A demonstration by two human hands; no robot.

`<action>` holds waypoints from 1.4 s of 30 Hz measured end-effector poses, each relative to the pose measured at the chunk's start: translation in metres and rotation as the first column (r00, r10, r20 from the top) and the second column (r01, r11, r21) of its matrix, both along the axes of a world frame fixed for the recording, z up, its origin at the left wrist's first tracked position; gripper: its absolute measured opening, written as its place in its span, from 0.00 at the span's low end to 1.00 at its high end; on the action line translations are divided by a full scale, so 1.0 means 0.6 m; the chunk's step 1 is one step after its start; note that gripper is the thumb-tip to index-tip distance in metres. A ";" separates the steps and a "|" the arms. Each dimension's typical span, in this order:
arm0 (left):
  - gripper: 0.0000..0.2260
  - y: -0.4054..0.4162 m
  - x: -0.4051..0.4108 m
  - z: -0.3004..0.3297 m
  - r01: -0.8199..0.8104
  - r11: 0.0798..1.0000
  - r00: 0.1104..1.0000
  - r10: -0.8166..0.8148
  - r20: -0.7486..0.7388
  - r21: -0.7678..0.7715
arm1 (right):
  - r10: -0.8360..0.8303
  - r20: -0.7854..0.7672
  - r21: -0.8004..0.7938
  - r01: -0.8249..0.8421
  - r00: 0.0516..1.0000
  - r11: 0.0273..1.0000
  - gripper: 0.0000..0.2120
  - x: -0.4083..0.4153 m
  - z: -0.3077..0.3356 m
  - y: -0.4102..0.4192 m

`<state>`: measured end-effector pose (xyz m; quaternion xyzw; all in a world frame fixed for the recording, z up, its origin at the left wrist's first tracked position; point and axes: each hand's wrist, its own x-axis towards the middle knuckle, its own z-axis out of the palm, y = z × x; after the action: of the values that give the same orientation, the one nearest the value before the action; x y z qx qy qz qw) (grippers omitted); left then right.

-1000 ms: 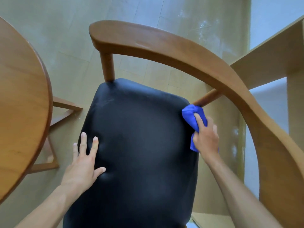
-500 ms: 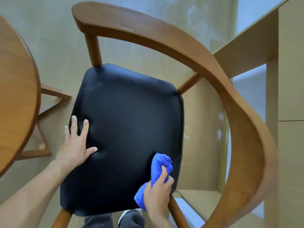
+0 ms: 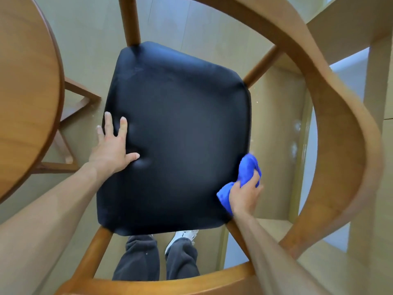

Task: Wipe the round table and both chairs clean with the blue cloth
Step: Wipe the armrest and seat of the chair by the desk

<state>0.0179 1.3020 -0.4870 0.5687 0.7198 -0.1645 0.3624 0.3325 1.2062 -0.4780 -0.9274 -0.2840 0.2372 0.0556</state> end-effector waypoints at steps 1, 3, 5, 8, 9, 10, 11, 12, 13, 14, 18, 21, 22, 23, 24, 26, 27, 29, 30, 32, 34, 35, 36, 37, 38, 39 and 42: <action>0.45 -0.001 0.000 0.001 0.001 1.000 1.000 -0.001 -0.001 0.000 | -0.131 -0.011 -0.058 0.130 0.991 0.990 0.25 -0.017 0.003 -0.021; 0.45 -0.001 -0.001 0.000 -0.001 1.000 1.000 0.001 0.001 0.005 | -0.360 -0.024 -0.181 0.350 0.933 0.919 0.23 -0.054 0.007 -0.045; 0.44 -0.001 -0.002 -0.003 -0.009 1.000 1.000 0.009 0.011 0.007 | -0.551 -0.073 -0.239 0.522 0.831 0.819 0.23 -0.083 0.017 -0.050; 0.45 -0.001 -0.003 -0.003 -0.018 1.000 0.999 0.017 0.031 0.008 | -0.609 -0.192 -0.375 0.516 0.769 0.770 0.26 -0.124 0.027 -0.043; 0.45 -0.002 -0.002 -0.001 -0.022 1.000 0.998 0.022 0.052 0.008 | -0.624 -0.173 -0.381 0.533 0.762 0.756 0.27 -0.138 0.031 -0.043; 0.45 -0.002 -0.004 0.002 -0.032 0.999 0.997 0.031 0.077 0.009 | -0.639 -0.150 -0.379 0.553 0.754 0.742 0.27 -0.156 0.034 -0.043; 0.44 -0.001 -0.010 0.007 -0.049 0.999 0.993 0.048 0.108 0.008 | -0.647 -0.162 -0.384 0.556 0.745 0.737 0.27 -0.179 0.037 -0.042; 0.43 -0.001 -0.019 0.013 -0.074 0.997 0.986 0.072 0.151 0.006 | -0.649 -0.204 -0.400 0.543 0.733 0.739 0.27 -0.206 0.043 -0.040; 0.40 0.001 -0.031 0.020 -0.103 0.995 0.974 0.099 0.205 0.008 | -0.639 -0.255 -0.414 0.515 0.726 0.751 0.26 -0.232 0.046 -0.040; 0.36 0.003 -0.045 0.026 -0.134 0.991 0.958 0.127 0.257 0.012 | -0.609 -0.307 -0.414 0.474 0.731 0.777 0.25 -0.255 0.049 -0.038; 0.23 -0.010 -0.082 0.054 -0.199 0.979 0.927 0.199 0.319 -0.035 | -0.374 -0.677 -0.295 0.232 0.634 0.927 0.21 -0.306 0.088 -0.027; 0.19 -0.036 -0.070 0.095 -0.276 0.959 0.884 0.279 0.376 -0.062 | -0.176 -0.901 -0.092 0.221 0.397 0.971 0.20 -0.290 0.150 -0.012; 0.17 -0.041 -0.063 0.113 -0.316 0.945 0.853 0.320 0.412 -0.079 | -0.131 -0.937 -0.042 0.266 0.324 0.963 0.21 -0.279 0.171 -0.005; 0.15 -0.045 -0.056 0.132 -0.350 0.932 0.817 0.353 0.455 -0.095 | -0.085 -0.961 0.000 0.307 0.263 0.952 0.23 -0.268 0.194 0.003; 0.12 -0.047 -0.048 0.152 -0.376 0.919 0.777 0.381 0.501 -0.115 | -0.041 -0.973 0.040 0.337 0.227 0.941 0.24 -0.258 0.218 0.011; 0.07 -0.048 -0.030 0.196 -0.388 0.905 0.694 0.410 0.591 -0.172 | 0.035 -0.977 0.113 0.375 0.208 0.920 0.26 -0.238 0.261 0.025; 0.06 -0.048 -0.019 0.220 -0.367 0.908 0.658 0.406 0.634 -0.200 | 0.062 -0.977 0.140 0.390 0.205 0.910 0.26 -0.229 0.281 0.032; 0.07 -0.047 0.005 0.268 -0.291 0.924 0.597 0.377 0.708 -0.247 | 0.110 -0.980 0.172 0.419 0.167 0.891 0.24 -0.212 0.317 0.045; 0.09 -0.046 0.018 0.294 -0.248 0.934 0.573 0.357 0.738 -0.258 | 0.131 -0.984 0.172 0.438 0.123 0.882 0.23 -0.204 0.334 0.050; 0.13 -0.043 0.041 0.346 -0.188 0.947 0.527 0.320 0.788 -0.259 | 0.160 -0.987 0.152 0.488 0.025 0.859 0.22 -0.193 0.368 0.060; 0.17 -0.039 0.060 0.395 -0.172 0.953 0.469 0.302 0.830 -0.250 | 0.164 -0.986 0.120 0.536 -0.035 0.835 0.19 -0.183 0.400 0.068; 0.18 -0.036 0.067 0.419 -0.171 0.956 0.445 0.292 0.847 -0.239 | 0.172 -0.982 0.105 0.553 -0.071 0.826 0.19 -0.179 0.418 0.070; 0.19 -0.032 0.074 0.444 -0.169 0.960 0.432 0.275 0.859 -0.222 | 0.182 -0.978 0.091 0.564 -0.106 0.821 0.19 -0.175 0.436 0.073; 0.20 -0.029 0.081 0.468 -0.168 0.965 0.421 0.255 0.871 -0.202 | 0.194 -0.972 0.084 0.569 -0.136 0.818 0.21 -0.171 0.455 0.075; 0.20 -0.025 0.087 0.492 -0.171 0.968 0.407 0.238 0.882 -0.182 | 0.205 -0.966 0.080 0.572 -0.158 0.816 0.23 -0.167 0.475 0.076; 0.19 -0.021 0.093 0.515 -0.175 0.971 0.390 0.221 0.894 -0.164 | 0.218 -0.959 0.077 0.573 -0.182 0.816 0.24 -0.161 0.495 0.076; 0.17 -0.013 0.112 0.581 -0.192 0.971 0.348 0.205 0.915 -0.145 | 0.266 -0.946 0.125 0.550 -0.184 0.826 0.17 -0.143 0.553 0.080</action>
<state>0.0849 1.2943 -0.1385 0.4694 0.4565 0.2219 0.7225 0.2469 1.2541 -0.1460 -0.3771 -0.0724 0.7588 0.5261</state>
